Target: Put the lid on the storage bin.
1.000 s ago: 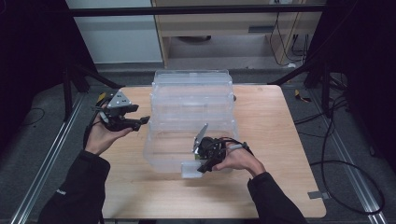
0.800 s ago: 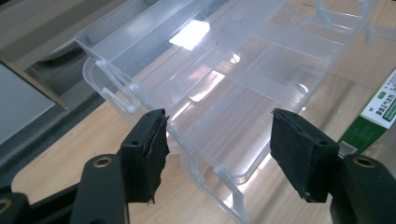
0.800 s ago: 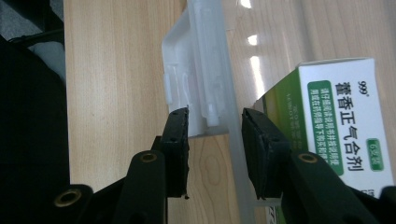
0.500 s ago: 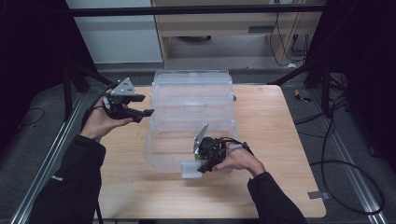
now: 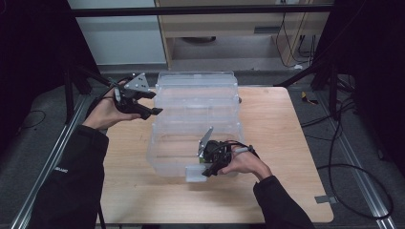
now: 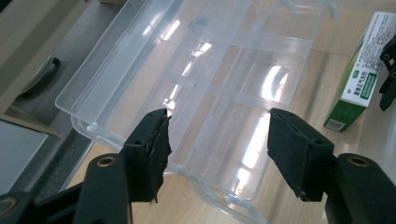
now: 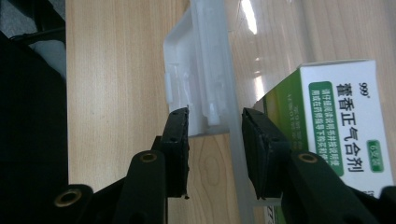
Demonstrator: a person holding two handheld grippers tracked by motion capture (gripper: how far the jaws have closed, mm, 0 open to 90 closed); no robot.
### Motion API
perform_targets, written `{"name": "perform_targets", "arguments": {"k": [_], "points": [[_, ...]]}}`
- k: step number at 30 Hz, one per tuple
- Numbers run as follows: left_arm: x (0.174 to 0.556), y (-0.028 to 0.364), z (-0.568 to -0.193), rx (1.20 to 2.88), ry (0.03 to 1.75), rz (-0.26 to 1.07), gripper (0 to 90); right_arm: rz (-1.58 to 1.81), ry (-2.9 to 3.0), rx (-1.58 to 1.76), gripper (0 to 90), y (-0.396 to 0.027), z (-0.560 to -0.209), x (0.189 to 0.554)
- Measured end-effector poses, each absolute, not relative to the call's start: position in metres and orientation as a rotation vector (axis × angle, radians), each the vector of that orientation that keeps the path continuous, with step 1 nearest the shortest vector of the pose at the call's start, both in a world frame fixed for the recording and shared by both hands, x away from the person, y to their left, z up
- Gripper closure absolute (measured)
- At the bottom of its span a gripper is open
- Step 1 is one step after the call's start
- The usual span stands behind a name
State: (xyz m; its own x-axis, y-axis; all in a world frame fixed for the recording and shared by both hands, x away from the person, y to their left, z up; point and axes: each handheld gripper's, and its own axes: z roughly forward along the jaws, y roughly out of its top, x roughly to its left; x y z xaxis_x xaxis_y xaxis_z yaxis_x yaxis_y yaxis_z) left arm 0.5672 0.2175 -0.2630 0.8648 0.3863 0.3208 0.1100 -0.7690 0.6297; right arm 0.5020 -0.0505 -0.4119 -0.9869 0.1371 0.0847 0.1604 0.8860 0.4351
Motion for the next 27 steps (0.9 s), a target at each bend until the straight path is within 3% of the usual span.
{"name": "perform_targets", "arguments": {"k": [11, 27], "points": [[0.59, 0.198, -0.261, 2.489, 0.278, 0.563, 39.8, -0.709, -3.006, -0.224, 63.1, -0.051, -0.412, 0.502], [0.622, 0.176, -0.288, 2.589, 0.223, 0.518, 46.8, -0.713, -2.999, -0.219, 63.2, -0.051, -0.412, 0.502]]}}
